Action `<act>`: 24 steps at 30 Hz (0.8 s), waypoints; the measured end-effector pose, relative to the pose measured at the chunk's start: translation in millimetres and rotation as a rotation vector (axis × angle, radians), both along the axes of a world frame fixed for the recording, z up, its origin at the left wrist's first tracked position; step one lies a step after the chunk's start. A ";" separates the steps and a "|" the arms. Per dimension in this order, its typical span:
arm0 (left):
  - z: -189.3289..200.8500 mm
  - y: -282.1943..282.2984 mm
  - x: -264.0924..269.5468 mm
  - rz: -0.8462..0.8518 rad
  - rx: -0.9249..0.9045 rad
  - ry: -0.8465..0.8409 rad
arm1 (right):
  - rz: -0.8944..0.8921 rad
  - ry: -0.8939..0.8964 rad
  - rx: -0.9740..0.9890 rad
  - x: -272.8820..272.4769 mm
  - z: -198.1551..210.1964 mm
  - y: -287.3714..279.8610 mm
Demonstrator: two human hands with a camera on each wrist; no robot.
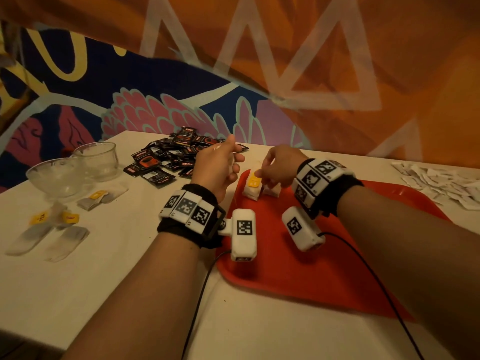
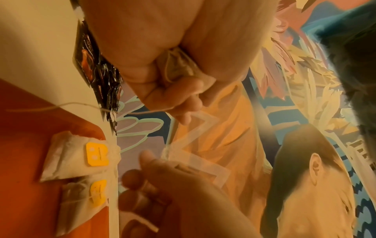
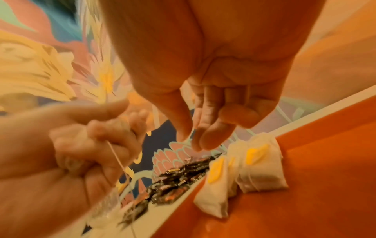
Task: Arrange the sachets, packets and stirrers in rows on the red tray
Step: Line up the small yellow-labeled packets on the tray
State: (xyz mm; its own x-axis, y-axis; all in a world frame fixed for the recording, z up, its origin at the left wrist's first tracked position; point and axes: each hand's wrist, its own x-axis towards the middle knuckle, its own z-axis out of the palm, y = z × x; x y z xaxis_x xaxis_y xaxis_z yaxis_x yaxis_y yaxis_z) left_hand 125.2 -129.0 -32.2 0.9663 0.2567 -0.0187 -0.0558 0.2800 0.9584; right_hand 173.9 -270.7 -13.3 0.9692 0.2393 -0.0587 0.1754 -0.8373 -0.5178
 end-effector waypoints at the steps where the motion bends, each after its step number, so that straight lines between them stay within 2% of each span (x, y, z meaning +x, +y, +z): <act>1: 0.4 -0.8 -0.6 -0.018 -0.014 0.006 | 0.027 0.005 0.091 -4.3 4.0 -4.4; 4: 1.4 -4.4 -3.9 -0.090 -0.037 0.022 | 0.113 -0.072 0.271 -14.0 12.7 -17.6; 9: 4.5 -14.4 -11.8 -0.234 -0.019 0.026 | 0.161 -0.212 0.445 -28.9 12.0 -30.2; 16: 8.1 -28.3 -23.5 -0.364 0.041 -0.026 | 0.216 -0.227 0.528 -39.6 0.4 -37.8; 24: 3.8 -30.4 -20.3 -0.488 0.077 -0.061 | 0.258 -0.167 0.635 -43.1 -0.7 -48.5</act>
